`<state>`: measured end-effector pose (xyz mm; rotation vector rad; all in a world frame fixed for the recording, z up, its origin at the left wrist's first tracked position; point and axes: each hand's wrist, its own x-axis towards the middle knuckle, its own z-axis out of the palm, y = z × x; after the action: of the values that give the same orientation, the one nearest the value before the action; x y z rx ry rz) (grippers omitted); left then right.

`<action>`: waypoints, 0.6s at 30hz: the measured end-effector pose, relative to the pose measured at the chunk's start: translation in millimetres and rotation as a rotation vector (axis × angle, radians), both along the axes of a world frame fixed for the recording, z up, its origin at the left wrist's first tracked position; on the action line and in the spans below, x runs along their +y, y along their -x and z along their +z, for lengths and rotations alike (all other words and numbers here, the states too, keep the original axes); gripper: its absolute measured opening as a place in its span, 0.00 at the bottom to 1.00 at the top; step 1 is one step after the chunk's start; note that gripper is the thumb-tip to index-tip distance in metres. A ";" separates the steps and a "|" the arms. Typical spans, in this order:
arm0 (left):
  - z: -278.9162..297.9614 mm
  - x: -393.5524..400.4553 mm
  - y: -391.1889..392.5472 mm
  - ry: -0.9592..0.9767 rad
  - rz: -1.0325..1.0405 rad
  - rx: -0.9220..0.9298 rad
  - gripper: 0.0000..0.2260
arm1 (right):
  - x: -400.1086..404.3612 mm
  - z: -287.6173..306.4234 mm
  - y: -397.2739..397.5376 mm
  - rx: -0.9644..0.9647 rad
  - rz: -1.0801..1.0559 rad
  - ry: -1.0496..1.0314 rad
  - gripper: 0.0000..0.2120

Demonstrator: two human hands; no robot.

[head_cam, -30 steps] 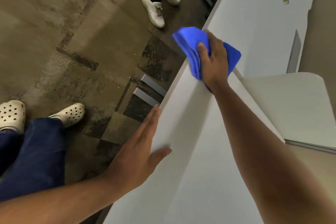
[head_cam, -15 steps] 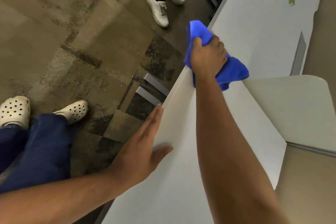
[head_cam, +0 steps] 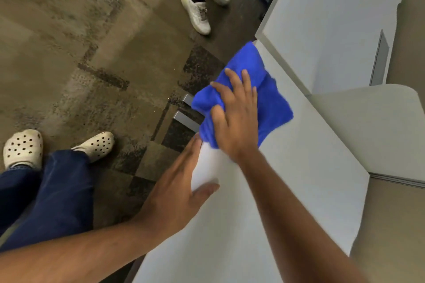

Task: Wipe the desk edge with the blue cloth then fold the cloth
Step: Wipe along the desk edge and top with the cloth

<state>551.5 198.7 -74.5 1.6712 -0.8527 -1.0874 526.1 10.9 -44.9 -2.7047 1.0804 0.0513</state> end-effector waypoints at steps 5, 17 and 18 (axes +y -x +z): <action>2.5 2.7 0.4 -0.026 -0.036 0.002 0.42 | -70.6 -6.0 -48.0 0.012 -0.154 0.079 0.21; 3.1 0.4 1.8 -0.017 -0.028 -0.001 0.42 | 12.7 8.8 -23.6 -0.120 -0.312 -0.164 0.21; 2.5 1.0 1.8 -0.024 -0.029 -0.015 0.42 | 11.4 10.1 -24.9 -0.200 -0.399 -0.161 0.22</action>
<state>549.8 199.7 -72.0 1.6934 -0.8788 -1.1106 550.9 22.4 -34.8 -2.2523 1.4563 -0.1868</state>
